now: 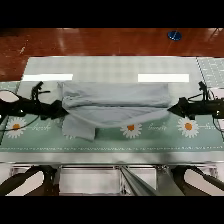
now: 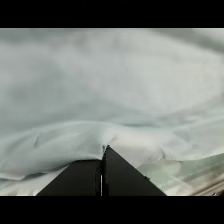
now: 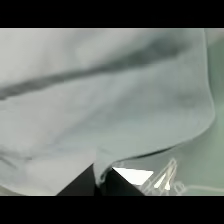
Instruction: Fold the shirts.
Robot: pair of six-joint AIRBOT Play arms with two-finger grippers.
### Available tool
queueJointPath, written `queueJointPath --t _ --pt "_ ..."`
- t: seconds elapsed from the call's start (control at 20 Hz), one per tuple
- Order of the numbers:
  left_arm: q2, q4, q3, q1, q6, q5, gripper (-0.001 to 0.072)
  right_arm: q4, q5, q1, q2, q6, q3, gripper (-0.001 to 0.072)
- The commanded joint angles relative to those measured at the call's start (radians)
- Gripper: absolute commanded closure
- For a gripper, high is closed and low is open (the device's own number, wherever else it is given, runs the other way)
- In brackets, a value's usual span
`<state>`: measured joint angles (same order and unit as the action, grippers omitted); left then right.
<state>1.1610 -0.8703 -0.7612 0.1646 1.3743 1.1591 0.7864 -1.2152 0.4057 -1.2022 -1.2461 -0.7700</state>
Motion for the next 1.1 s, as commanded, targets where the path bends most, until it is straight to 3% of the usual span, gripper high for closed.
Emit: queueJointPath --t 0.0,0.25,0.65,0.7,0.75,0.8,0.85,1.05 --pt "0.106 0.0 -0.209 0.016 -0.004 -0.006 0.0689 -0.035 -0.029 -0.005 -0.097 -0.006 -0.176 0.0694" --pt "0.36 0.019 -0.513 0.004 0.039 0.012 0.0689 -0.16 0.014 -0.053 -0.307 0.004 -0.373 0.0694" --pt "0.628 0.018 -0.787 -0.009 0.078 0.05 0.0689 -0.161 0.079 -0.1 -0.554 -0.067 -0.607 0.0689" --pt "0.649 0.018 -0.787 -0.013 0.078 0.05 0.0665 -0.155 0.105 -0.1 -0.563 -0.066 -0.607 0.0579" --pt "0.665 0.018 -0.787 -0.017 0.078 0.056 0.0507 -0.156 0.122 -0.1 -0.566 -0.066 -0.607 0.0388" --pt "0.676 0.018 -0.787 -0.021 0.077 0.074 0.028 -0.157 0.129 -0.1 -0.566 -0.065 -0.608 0.0296" --pt "0.68 0.009 -0.789 -0.018 0.077 0.09 0.0198 -0.156 0.117 -0.09 -0.562 -0.066 -0.613 0.0296" --pt "0.663 -0.18 -0.922 0.098 0.079 0.319 0.0199 -0.114 -0.059 0.038 -0.517 -0.082 -0.659 0.0296"
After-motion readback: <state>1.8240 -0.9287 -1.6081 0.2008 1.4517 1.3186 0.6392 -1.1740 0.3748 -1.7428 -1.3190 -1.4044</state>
